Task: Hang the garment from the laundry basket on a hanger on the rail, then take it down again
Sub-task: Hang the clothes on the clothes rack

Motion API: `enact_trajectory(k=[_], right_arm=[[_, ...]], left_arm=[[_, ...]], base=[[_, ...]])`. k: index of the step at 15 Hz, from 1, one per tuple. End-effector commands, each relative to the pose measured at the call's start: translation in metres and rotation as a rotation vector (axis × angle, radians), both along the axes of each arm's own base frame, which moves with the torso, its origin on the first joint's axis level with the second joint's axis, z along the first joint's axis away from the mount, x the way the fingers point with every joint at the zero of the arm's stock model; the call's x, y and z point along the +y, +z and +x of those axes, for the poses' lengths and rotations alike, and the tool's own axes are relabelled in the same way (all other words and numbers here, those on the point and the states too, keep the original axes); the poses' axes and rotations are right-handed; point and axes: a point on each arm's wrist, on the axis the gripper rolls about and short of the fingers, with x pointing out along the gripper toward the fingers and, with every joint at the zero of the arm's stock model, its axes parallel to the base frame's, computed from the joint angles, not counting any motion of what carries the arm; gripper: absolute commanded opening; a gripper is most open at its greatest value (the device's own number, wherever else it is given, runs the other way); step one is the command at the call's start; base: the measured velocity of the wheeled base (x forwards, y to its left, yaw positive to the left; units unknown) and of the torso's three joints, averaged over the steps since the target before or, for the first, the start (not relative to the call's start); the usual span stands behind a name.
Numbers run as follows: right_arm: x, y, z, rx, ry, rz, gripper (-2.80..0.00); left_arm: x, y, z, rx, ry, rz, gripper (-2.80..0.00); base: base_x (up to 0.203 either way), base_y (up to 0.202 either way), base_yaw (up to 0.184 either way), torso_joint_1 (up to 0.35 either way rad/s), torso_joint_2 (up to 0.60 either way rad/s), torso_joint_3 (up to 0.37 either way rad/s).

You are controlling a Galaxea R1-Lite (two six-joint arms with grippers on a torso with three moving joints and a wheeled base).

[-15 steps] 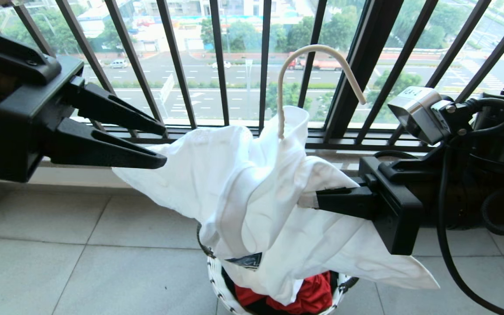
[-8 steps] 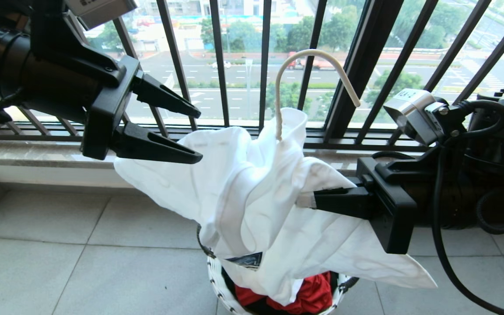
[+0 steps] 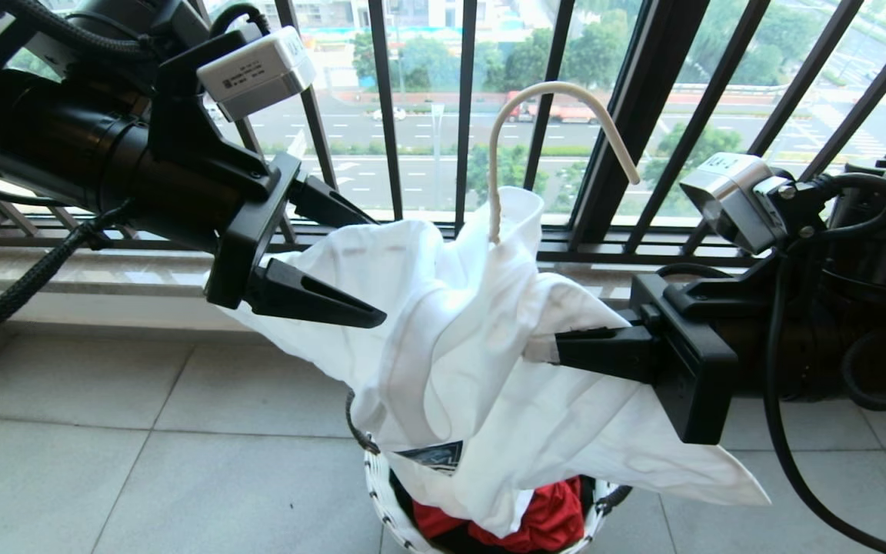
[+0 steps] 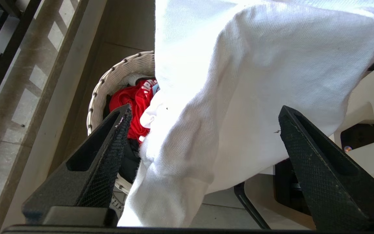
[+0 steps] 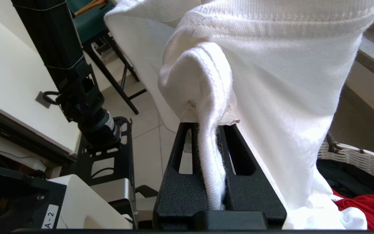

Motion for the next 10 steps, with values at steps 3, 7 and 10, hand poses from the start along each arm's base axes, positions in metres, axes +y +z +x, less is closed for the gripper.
enact_trajectory(k=[3,7,10], right_arm=[[-0.001,0.002,-0.002,-0.010,0.004,0.007,-2.80],[-0.001,0.003,-0.002,-0.013,0.004,0.009,-2.80],[-0.002,0.004,-0.002,-0.014,0.002,0.009,-2.80]], left_arm=[[-0.018,-0.015,0.015,0.043,-0.041,0.019,0.00],[-0.026,-0.018,0.015,0.054,-0.056,0.029,0.00],[-0.025,-0.017,0.014,0.053,-0.058,0.027,-2.80]], base=[[0.000,0.000,0.000,0.000,0.00,0.000],[0.000,0.000,0.000,0.000,0.00,0.000],[0.000,0.000,0.000,0.000,0.00,0.000]])
